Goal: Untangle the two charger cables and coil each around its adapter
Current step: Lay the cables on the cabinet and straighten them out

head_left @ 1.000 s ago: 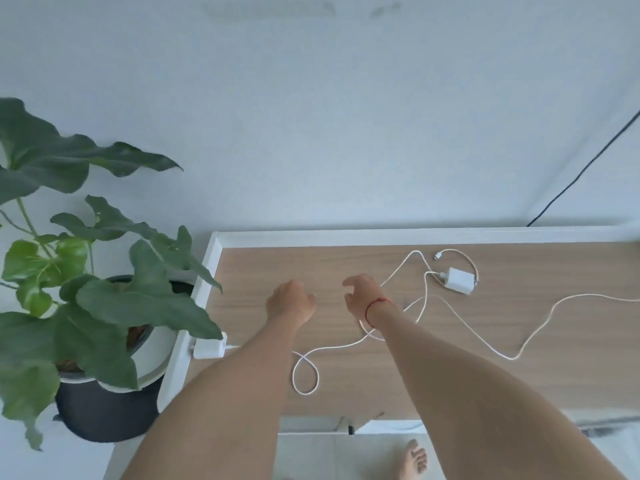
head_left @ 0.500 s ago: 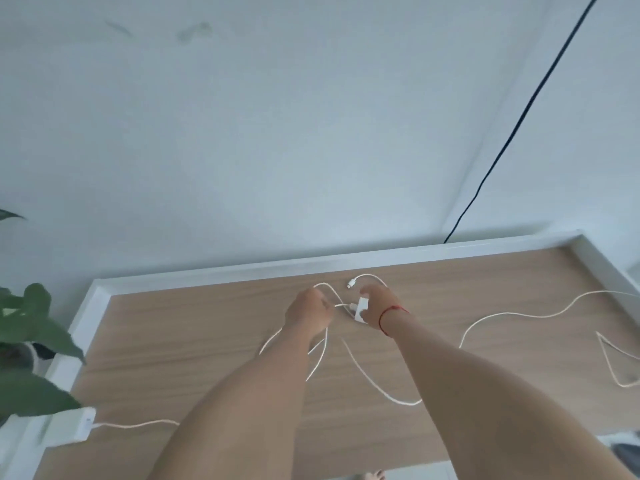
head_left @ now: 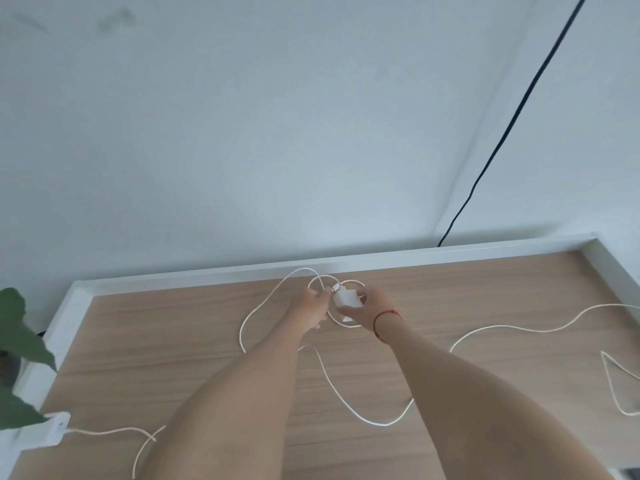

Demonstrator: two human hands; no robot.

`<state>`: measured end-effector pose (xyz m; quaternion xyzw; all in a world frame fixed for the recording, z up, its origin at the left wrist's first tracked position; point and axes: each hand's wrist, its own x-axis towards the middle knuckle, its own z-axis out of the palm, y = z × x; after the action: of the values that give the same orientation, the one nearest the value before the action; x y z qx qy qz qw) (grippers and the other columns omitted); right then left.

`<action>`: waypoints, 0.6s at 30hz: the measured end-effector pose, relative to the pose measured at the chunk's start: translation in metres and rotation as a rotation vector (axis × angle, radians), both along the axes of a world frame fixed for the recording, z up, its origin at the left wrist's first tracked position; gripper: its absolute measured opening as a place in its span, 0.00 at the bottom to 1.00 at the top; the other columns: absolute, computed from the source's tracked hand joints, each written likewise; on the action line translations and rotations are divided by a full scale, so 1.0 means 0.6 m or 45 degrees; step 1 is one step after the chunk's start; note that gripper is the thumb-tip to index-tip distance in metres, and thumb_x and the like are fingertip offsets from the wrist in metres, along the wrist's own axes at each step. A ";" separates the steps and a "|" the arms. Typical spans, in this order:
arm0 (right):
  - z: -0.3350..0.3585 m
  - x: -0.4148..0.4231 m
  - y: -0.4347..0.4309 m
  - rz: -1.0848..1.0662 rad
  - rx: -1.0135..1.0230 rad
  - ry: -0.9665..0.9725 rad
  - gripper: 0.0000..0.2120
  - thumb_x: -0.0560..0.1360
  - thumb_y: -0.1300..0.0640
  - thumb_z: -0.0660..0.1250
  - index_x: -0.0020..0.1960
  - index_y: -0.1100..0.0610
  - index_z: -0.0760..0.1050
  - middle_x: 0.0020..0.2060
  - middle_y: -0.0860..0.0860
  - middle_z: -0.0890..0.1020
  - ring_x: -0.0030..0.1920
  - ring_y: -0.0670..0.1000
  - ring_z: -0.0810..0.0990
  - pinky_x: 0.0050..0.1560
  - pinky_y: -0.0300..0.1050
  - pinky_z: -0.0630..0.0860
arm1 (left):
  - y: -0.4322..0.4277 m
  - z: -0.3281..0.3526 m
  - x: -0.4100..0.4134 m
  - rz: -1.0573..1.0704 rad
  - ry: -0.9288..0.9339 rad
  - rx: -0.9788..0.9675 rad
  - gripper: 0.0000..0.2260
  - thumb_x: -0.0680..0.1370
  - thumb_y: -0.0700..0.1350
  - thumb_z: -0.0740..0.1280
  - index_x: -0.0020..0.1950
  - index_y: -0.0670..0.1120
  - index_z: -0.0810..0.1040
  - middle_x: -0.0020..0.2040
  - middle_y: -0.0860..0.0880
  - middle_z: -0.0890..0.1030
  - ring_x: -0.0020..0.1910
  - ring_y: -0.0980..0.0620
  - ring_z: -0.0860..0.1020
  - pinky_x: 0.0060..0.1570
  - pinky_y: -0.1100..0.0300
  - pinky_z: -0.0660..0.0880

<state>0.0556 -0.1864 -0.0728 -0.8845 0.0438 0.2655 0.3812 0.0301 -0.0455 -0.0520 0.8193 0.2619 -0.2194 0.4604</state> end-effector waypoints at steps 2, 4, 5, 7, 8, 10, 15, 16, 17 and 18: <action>0.019 0.008 -0.006 -0.046 0.197 0.045 0.20 0.65 0.48 0.76 0.52 0.57 0.79 0.46 0.53 0.82 0.38 0.50 0.77 0.38 0.40 0.69 | -0.012 0.023 0.018 0.114 0.000 -0.168 0.18 0.80 0.56 0.57 0.43 0.46 0.78 0.42 0.46 0.82 0.43 0.46 0.81 0.47 0.55 0.79; 0.037 0.017 -0.006 0.007 0.354 0.075 0.19 0.64 0.48 0.77 0.51 0.54 0.81 0.45 0.53 0.84 0.38 0.50 0.79 0.42 0.43 0.71 | -0.016 0.039 0.034 0.157 -0.015 -0.193 0.17 0.80 0.56 0.58 0.45 0.45 0.77 0.42 0.46 0.80 0.43 0.46 0.80 0.48 0.55 0.80; 0.046 0.021 -0.004 0.056 0.399 0.110 0.19 0.63 0.48 0.77 0.52 0.52 0.82 0.46 0.51 0.85 0.41 0.50 0.81 0.44 0.43 0.73 | -0.014 0.043 0.040 0.135 -0.035 -0.146 0.15 0.80 0.55 0.59 0.45 0.45 0.76 0.42 0.47 0.78 0.42 0.47 0.79 0.48 0.56 0.79; 0.061 0.032 -0.003 0.072 0.465 0.264 0.19 0.67 0.55 0.74 0.58 0.51 0.80 0.52 0.48 0.84 0.51 0.50 0.82 0.47 0.42 0.78 | -0.002 0.050 0.045 0.054 -0.069 -0.013 0.10 0.80 0.51 0.60 0.47 0.45 0.74 0.40 0.48 0.73 0.38 0.50 0.73 0.41 0.59 0.74; 0.064 0.038 -0.002 0.051 0.497 0.328 0.18 0.71 0.60 0.71 0.60 0.53 0.79 0.53 0.49 0.83 0.53 0.50 0.81 0.46 0.42 0.78 | 0.007 0.052 0.045 0.014 -0.081 0.017 0.09 0.80 0.50 0.60 0.48 0.45 0.74 0.39 0.49 0.71 0.36 0.51 0.70 0.39 0.60 0.70; 0.070 0.045 0.002 -0.010 0.494 0.258 0.16 0.73 0.67 0.66 0.59 0.59 0.79 0.50 0.53 0.83 0.49 0.51 0.80 0.46 0.43 0.78 | 0.028 0.063 0.042 -0.078 -0.090 0.037 0.06 0.79 0.49 0.62 0.49 0.47 0.74 0.41 0.47 0.72 0.39 0.49 0.71 0.39 0.60 0.68; 0.094 0.056 0.055 -0.040 0.295 -0.222 0.23 0.74 0.68 0.57 0.64 0.52 0.74 0.56 0.47 0.79 0.45 0.49 0.76 0.38 0.39 0.74 | 0.080 0.084 0.017 -0.579 0.062 0.440 0.03 0.77 0.49 0.64 0.44 0.52 0.74 0.48 0.51 0.72 0.47 0.50 0.71 0.46 0.60 0.67; 0.104 0.056 0.072 -0.007 0.319 -0.240 0.22 0.75 0.66 0.57 0.64 0.51 0.74 0.57 0.45 0.79 0.45 0.49 0.76 0.36 0.35 0.73 | 0.090 0.085 0.011 -0.647 0.099 0.486 0.03 0.77 0.50 0.64 0.46 0.52 0.76 0.48 0.51 0.73 0.47 0.50 0.72 0.45 0.60 0.67; 0.112 0.056 0.091 0.025 0.340 -0.262 0.19 0.76 0.64 0.57 0.63 0.51 0.75 0.57 0.45 0.79 0.45 0.48 0.77 0.37 0.33 0.73 | 0.099 0.088 0.003 -0.697 0.149 0.507 0.06 0.77 0.50 0.63 0.48 0.51 0.78 0.49 0.50 0.74 0.48 0.50 0.73 0.45 0.60 0.68; 0.118 0.056 0.111 0.061 0.347 -0.274 0.15 0.76 0.61 0.59 0.59 0.51 0.78 0.56 0.45 0.80 0.47 0.47 0.77 0.41 0.34 0.74 | 0.110 0.093 -0.004 -0.734 0.186 0.528 0.09 0.77 0.51 0.63 0.52 0.51 0.80 0.51 0.50 0.76 0.50 0.49 0.74 0.46 0.60 0.69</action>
<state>0.0894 -0.1195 -0.0017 -0.8488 -0.0546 0.1815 0.4936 0.0277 0.0202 0.0035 0.9176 0.0914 -0.3404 0.1836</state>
